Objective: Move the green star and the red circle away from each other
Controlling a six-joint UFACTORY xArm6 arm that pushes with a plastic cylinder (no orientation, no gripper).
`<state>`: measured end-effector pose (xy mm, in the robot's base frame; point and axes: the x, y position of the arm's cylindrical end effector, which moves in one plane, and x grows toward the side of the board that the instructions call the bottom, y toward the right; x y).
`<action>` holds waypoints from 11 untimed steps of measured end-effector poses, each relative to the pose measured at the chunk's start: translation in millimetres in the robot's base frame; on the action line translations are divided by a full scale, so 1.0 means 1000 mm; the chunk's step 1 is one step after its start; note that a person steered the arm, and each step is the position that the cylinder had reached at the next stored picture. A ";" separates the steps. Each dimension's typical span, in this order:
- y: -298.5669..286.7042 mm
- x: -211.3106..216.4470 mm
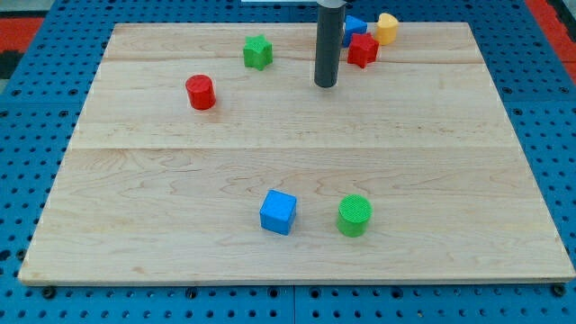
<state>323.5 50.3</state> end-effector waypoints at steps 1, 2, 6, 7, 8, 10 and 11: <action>0.002 0.002; 0.004 0.004; -0.092 0.030; -0.203 0.014; -0.152 -0.042; -0.123 -0.049; -0.163 -0.079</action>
<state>244.6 -112.7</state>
